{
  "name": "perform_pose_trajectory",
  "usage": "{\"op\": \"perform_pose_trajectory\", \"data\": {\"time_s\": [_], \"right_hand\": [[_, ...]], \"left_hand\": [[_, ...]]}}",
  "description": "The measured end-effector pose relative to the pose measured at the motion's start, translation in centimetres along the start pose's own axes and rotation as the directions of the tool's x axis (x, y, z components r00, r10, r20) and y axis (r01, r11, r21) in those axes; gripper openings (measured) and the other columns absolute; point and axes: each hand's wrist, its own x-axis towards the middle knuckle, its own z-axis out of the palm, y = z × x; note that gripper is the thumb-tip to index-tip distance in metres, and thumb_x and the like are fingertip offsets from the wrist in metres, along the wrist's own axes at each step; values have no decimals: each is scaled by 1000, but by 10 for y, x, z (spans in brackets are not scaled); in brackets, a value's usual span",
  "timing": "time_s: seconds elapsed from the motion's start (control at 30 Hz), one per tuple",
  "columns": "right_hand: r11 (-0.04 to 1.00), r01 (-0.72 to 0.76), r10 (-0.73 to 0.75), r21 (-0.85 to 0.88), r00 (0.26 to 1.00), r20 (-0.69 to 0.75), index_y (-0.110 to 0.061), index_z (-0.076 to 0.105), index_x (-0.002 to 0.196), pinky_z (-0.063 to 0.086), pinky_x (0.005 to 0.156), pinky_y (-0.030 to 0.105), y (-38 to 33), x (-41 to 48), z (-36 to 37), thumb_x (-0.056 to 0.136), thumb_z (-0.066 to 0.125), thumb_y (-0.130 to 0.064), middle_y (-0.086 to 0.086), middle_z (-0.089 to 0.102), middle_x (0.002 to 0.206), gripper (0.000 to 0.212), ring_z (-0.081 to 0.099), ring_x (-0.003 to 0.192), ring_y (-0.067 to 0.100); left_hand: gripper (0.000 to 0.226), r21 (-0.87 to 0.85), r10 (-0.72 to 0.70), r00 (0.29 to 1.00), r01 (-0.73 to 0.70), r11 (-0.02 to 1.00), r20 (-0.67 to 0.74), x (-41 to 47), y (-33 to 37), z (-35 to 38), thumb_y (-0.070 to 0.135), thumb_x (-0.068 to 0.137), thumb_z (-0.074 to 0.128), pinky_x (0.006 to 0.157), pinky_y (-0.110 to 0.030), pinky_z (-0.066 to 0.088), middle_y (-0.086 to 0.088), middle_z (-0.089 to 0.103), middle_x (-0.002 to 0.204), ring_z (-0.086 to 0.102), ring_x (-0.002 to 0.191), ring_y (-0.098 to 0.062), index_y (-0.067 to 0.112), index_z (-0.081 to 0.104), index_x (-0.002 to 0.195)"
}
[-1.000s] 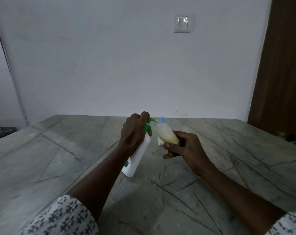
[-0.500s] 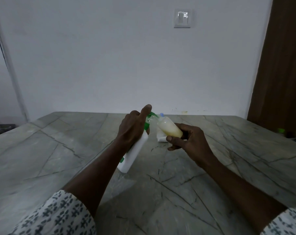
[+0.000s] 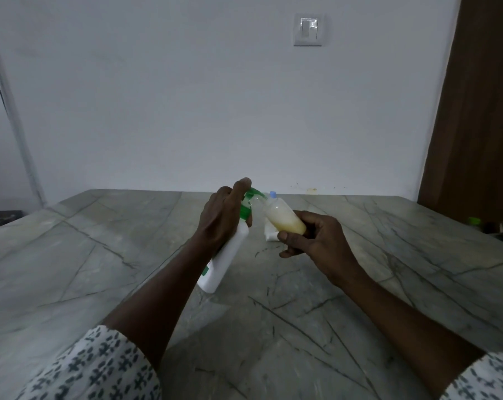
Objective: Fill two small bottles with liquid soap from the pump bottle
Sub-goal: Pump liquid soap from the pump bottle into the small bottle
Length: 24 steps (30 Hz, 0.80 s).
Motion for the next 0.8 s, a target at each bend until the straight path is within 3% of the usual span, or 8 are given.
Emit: {"op": "perform_pose_trajectory", "data": {"time_s": [0.13,0.23,0.37,0.47,0.53,0.6,0.8], "right_hand": [[1000,2,-2,-3,1000,-9,0,61,127,62,66,43,0,0,0,78,78,-5,16,70,108,52,73,67,31],[1000,0,0,-13,1000,-5,0,61,127,62,66,42,1,0,0,77,78,-5,16,71,107,53,73,67,30],[999,0,1,-42,1000,9,-1,61,127,62,65,41,1,-2,0,77,78,-5,17,72,102,53,72,63,29],[999,-3,3,-36,1000,12,-1,62,126,62,65,42,1,-1,1,77,78,-5,17,73,100,52,72,64,29],[999,-5,5,-32,1000,13,-2,62,126,62,65,42,0,-2,2,77,78,-6,16,73,100,51,72,64,29],[1000,-9,9,-10,1000,11,-1,63,125,62,66,43,0,-2,2,77,78,-6,17,73,100,50,72,64,31],[999,-26,26,29,1000,-15,1,60,128,62,68,46,2,1,-1,78,77,-4,19,71,104,53,72,66,33]], "left_hand": [[75,1,-22,1000,22,1000,11,-3,5,-2,65,88,35,90,-55,52,-9,68,55,64,61,-28,10,64,47],[68,-7,-14,1000,14,1000,13,-5,9,-2,48,95,38,89,-54,52,-8,64,51,61,59,-26,7,61,46],[54,20,8,1000,-8,1000,-10,-4,12,-2,26,97,37,84,-53,51,-2,62,47,60,64,-38,-2,58,56],[50,14,25,1000,-25,1000,-17,-2,8,0,31,90,33,84,-54,50,-6,67,57,58,70,-41,-5,59,66],[50,50,36,999,-36,998,-13,-1,3,0,35,89,29,90,-54,49,-12,71,72,57,77,-38,4,64,73],[54,-27,32,999,-32,999,14,0,-1,0,43,92,27,93,-59,47,-4,69,63,59,78,-37,18,63,59],[86,-45,-12,999,14,999,30,-4,6,2,75,89,28,89,-52,53,-11,67,54,65,58,-25,8,63,49]]}}
